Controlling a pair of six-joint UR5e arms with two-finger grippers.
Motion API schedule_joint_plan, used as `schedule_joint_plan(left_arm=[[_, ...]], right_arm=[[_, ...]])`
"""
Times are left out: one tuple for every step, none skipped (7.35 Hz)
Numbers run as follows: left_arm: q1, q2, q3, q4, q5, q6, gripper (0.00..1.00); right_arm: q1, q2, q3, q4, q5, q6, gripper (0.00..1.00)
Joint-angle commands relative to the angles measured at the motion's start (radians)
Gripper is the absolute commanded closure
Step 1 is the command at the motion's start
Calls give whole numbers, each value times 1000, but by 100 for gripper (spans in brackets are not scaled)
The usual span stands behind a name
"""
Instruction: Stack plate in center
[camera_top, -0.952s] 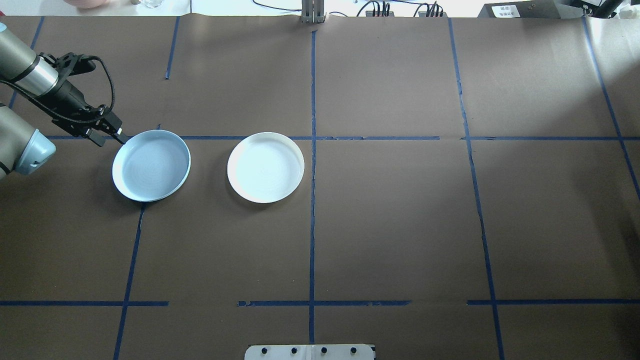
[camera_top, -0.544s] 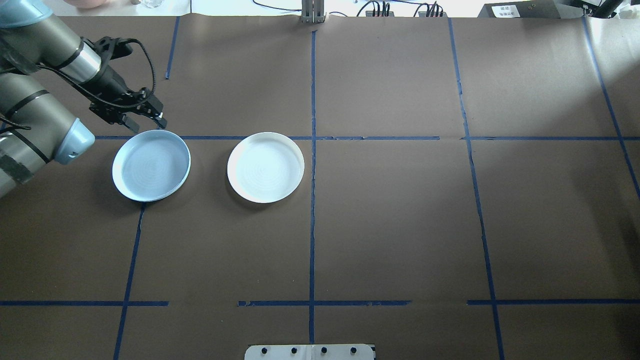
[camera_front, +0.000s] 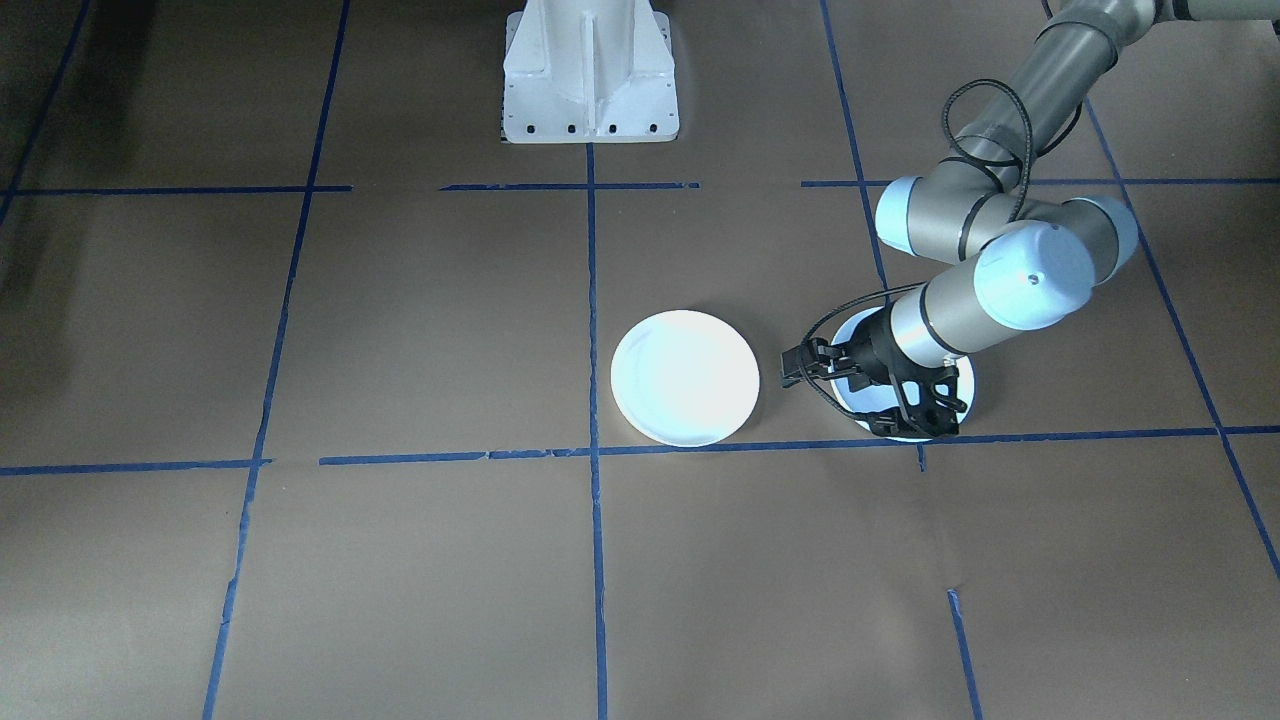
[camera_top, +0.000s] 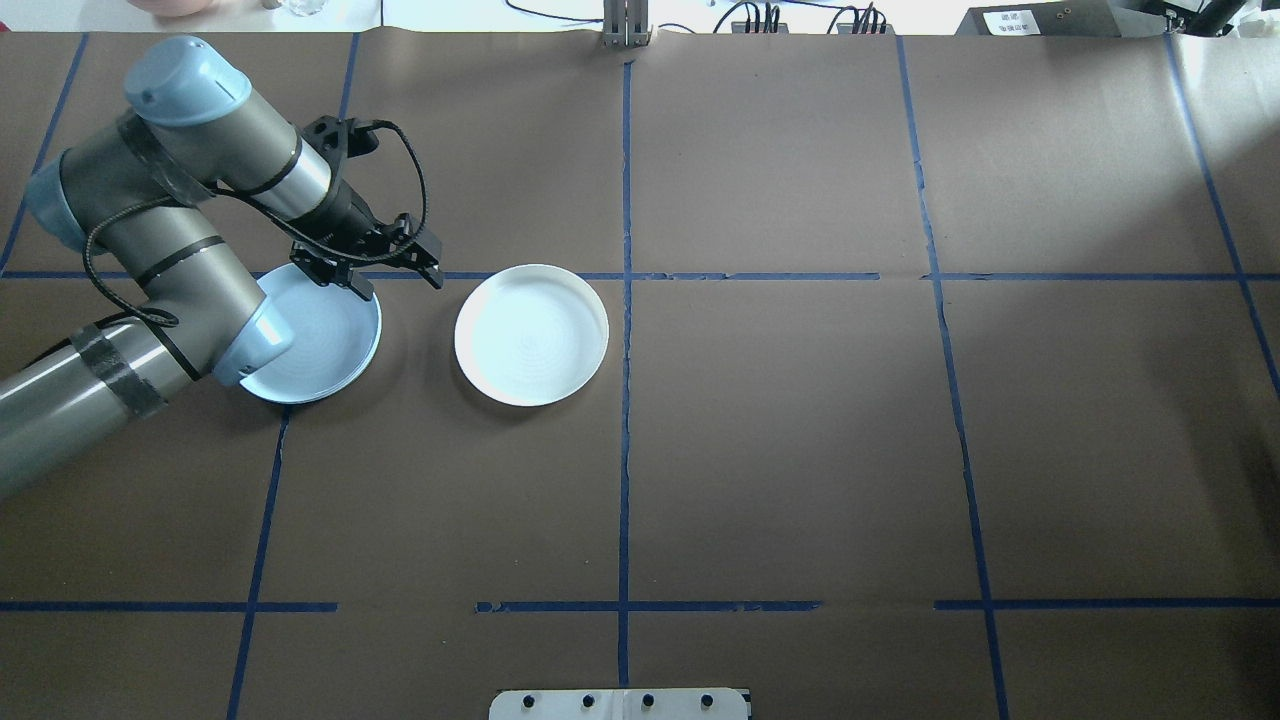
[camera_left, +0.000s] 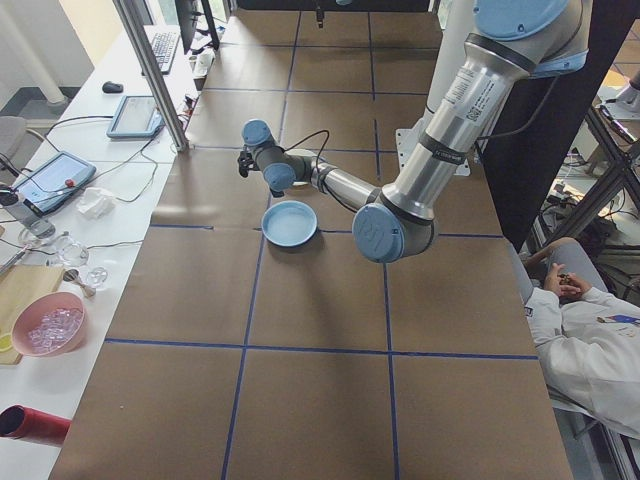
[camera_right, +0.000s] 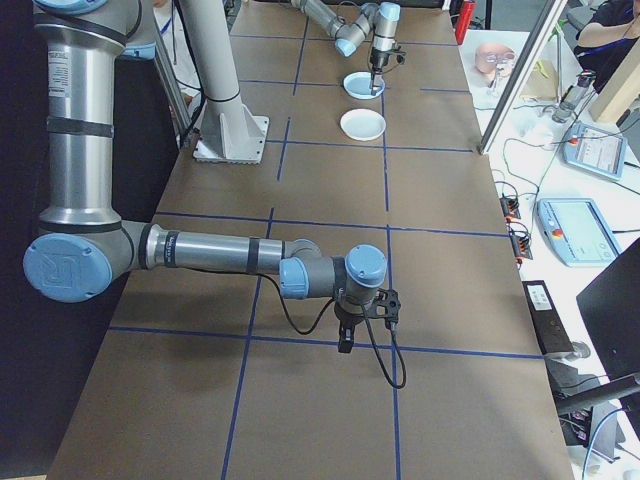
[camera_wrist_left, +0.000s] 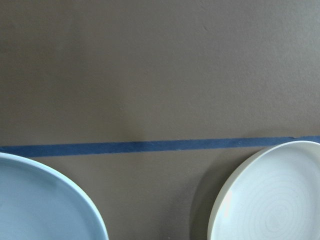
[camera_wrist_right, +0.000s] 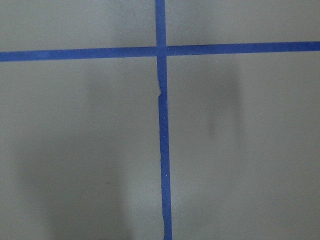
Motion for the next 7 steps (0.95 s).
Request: schedule_joint_plan(left_arm=[[51,-7,4,-48,32,-72,2],[60,-10,7,-53,30,-92,2],[74,-12,18,-62,32,-125,5],[80,-18,24,-62,32,-129,9],[91,-21,41,-62,32,-129,12],[95,-27,47,-64,32,-129,15],[102,-28,52,-68,32,-129,18]], right_arm=[[1,0,0,0,0,0,0],[1,0,0,0,0,0,0],[0,0,0,0,0,0,0],[0,0,0,0,0,0,0],[1,0,0,0,0,0,0],[0,0,0,0,0,0,0],[0,0,0,0,0,0,0]])
